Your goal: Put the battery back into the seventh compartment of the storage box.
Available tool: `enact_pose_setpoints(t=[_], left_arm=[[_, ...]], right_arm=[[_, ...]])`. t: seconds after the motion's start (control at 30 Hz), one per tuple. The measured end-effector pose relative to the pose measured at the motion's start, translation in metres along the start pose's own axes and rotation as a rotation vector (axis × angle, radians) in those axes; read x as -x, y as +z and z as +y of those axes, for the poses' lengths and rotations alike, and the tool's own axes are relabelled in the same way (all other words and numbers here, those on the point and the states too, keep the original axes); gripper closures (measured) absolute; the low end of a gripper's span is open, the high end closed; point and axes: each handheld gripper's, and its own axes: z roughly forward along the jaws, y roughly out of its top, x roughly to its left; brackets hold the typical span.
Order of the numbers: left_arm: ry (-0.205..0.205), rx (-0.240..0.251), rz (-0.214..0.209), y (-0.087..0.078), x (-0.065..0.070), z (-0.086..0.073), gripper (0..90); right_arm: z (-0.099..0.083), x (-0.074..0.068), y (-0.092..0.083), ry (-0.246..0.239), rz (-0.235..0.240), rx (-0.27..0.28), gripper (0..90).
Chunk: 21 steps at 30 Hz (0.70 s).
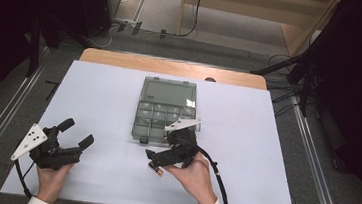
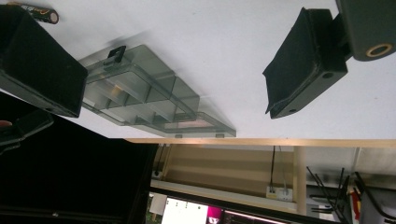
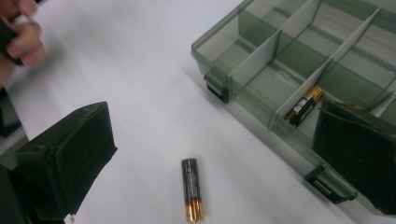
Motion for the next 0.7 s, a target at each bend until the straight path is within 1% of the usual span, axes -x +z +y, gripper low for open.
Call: enact_pose_setpoints(t=[0.03,0.13,0.23,0.27,0.43,0.5,0.7], left_arm=[[-0.001,-0.001,0.001,0.0,0.0,0.0,5.6],[-0.005,0.0,0.0,0.0,0.0,0.0,5.6],[-0.006,0.0,-0.001,0.0,0.0,0.0,5.6],[-0.007,0.001,-0.001,0.0,0.0,0.0,5.6],[-0.008,0.007,0.002,-0.001,-0.001,0.0,5.6],[-0.013,0.009,0.004,-0.001,-0.001,0.0,5.7],[-0.016,0.008,0.004,-0.001,-0.001,0.0,5.6]], right_arm=[[0.0,-0.002,0.002,-0.018,-0.009,-0.023,0.0],[-0.001,-0.009,0.011,-0.077,-0.035,-0.114,0.0],[-0.002,-0.016,0.017,-0.115,-0.066,-0.172,0.0],[-0.002,-0.018,0.018,-0.126,-0.066,-0.192,0.0],[-0.005,-0.025,0.025,-0.159,-0.067,-0.247,0.0],[-0.006,-0.029,0.028,-0.183,-0.065,-0.28,0.0],[-0.01,-0.036,0.04,-0.218,-0.054,-0.378,0.0]])
